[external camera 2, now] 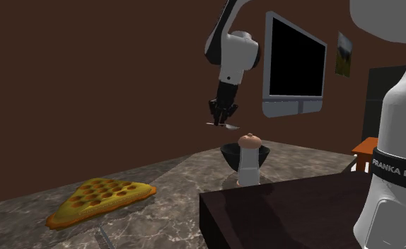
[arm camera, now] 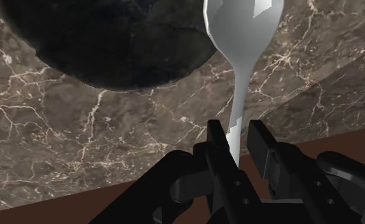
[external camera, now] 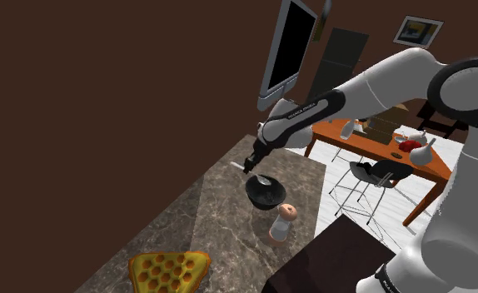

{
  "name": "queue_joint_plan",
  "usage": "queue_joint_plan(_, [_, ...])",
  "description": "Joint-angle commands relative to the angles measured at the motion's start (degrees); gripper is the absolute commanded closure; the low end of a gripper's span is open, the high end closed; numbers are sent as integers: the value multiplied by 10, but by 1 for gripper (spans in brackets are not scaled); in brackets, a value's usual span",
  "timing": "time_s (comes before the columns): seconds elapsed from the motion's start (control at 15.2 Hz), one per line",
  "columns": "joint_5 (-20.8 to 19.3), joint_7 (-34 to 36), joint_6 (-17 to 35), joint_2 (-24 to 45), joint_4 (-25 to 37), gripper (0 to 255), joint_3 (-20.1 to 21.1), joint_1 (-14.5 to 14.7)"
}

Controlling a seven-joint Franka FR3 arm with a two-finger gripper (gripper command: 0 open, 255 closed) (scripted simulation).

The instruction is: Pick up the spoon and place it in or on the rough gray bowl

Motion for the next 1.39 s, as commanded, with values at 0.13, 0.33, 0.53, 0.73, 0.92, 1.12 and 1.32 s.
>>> queue_joint_plan(0.13, [34, -72, 2, -40, -53, 255, -2, -41])
queue_joint_plan(0.33, [57, -128, -3, -67, -84, 255, -9, -71])
queue_joint_plan(0.53, [67, -140, 19, -46, -84, 255, -6, -72])
queue_joint_plan(0.73, [78, -152, 40, -24, -84, 255, -2, -73])
queue_joint_plan(0.92, [90, -165, 60, -1, -82, 255, 3, -76])
queue_joint_plan(1.12, [101, -178, 80, 22, -79, 255, 10, -80])
queue_joint_plan(1.32, [112, -191, 100, 46, -75, 255, 17, -85])
